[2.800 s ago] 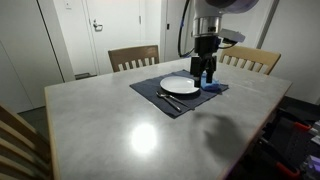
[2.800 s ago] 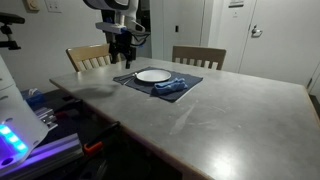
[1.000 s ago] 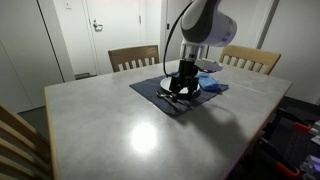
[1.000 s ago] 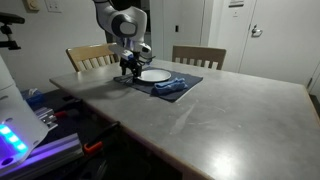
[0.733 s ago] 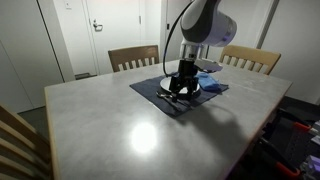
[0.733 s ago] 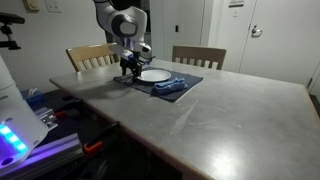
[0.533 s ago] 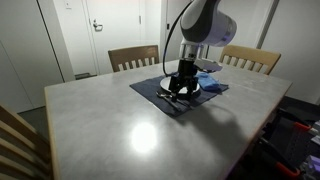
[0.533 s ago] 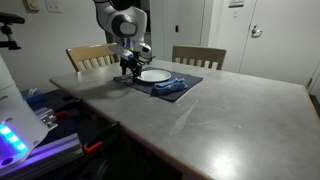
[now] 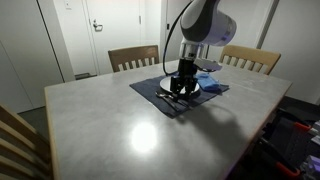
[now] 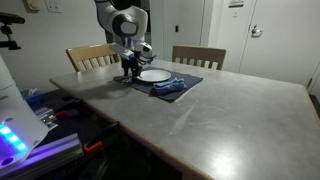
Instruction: Put the fork on the white plate
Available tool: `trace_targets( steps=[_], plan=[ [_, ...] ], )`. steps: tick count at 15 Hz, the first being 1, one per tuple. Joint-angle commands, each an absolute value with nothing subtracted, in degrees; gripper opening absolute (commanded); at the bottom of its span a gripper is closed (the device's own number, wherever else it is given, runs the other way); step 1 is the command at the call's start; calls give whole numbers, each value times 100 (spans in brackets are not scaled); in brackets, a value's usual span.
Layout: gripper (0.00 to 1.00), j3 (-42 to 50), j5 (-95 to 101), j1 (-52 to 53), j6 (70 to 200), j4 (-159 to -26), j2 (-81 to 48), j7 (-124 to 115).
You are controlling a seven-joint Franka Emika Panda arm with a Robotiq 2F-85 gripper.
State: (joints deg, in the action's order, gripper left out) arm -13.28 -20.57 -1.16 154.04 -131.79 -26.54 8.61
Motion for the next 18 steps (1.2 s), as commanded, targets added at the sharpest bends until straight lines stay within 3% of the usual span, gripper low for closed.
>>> trace_targets(
  steps=[1,9,13,15,18],
  plan=[
    [61,-1424,-2127,-214,15518,-13134,-2730,977],
    [63,-1131,-1523,103,15331,-12936,-2731,638],
    [49,-1043,-1183,190,15266,-12799,-2812,513],
    [37,-1045,-1121,200,15273,-12739,-2849,519],
    [37,-1067,-1089,194,15282,-12654,-2908,534]
  ],
)
